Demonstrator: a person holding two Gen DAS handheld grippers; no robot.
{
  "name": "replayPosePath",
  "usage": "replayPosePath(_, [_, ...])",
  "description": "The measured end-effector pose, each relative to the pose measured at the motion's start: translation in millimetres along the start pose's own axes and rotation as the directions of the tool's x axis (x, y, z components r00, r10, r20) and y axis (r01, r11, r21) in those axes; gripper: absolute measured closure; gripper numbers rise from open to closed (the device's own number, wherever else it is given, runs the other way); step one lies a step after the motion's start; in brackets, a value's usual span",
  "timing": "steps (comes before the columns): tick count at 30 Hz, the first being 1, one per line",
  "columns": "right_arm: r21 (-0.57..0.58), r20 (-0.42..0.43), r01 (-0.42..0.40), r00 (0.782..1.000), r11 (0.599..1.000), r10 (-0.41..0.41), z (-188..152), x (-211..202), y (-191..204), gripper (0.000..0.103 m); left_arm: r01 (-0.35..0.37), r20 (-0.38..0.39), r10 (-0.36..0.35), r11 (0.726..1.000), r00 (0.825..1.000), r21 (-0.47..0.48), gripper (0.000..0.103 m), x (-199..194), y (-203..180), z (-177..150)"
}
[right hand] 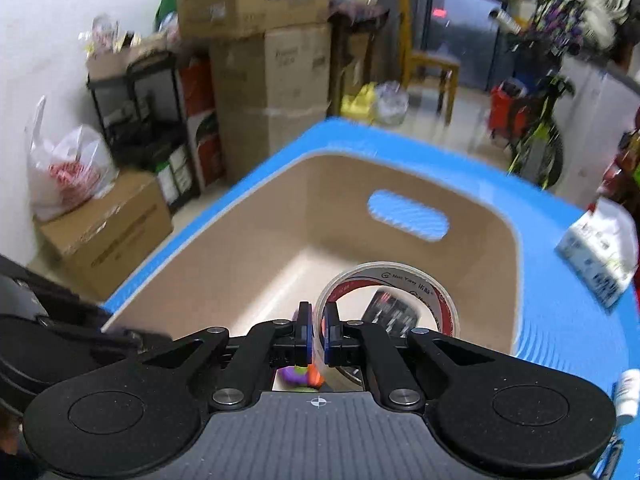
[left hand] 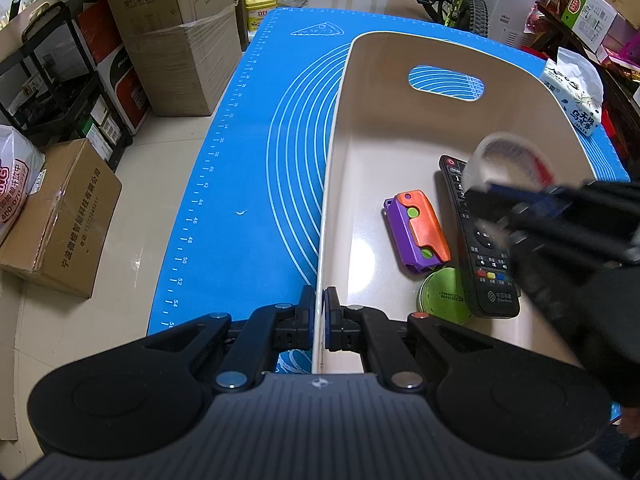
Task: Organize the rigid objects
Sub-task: 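Carry the tape roll into the bin and release it onto the remote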
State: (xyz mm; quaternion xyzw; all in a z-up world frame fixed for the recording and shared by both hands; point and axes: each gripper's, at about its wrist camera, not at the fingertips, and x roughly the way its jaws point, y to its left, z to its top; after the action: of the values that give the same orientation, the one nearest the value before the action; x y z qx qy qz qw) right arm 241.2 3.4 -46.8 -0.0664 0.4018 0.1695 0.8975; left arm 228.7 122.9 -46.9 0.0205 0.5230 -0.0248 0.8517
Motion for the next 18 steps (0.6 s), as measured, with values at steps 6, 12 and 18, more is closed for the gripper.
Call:
replayPosePath(6, [0.010, -0.136, -0.003, 0.991, 1.000, 0.005, -4.1, 27.3, 6.8, 0.087, -0.001, 0.000, 0.001, 1.000, 1.000, 0.002, 0.097, -0.2, -0.9, 0.6])
replayPosePath(12, [0.004, -0.174, 0.006, 0.985, 1.000, -0.005, -7.2, 31.1, 6.8, 0.084, -0.001, 0.000, 0.001, 1.000, 1.000, 0.001, 0.097, -0.3, -0.9, 1.0])
replayPosePath(18, [0.026, -0.055, -0.039, 0.998, 0.999, 0.041, -11.7, 5.6, -5.7, 0.047, -0.002, 0.001, 0.002, 1.000, 1.000, 0.002, 0.097, 0.0, -1.3, 0.7])
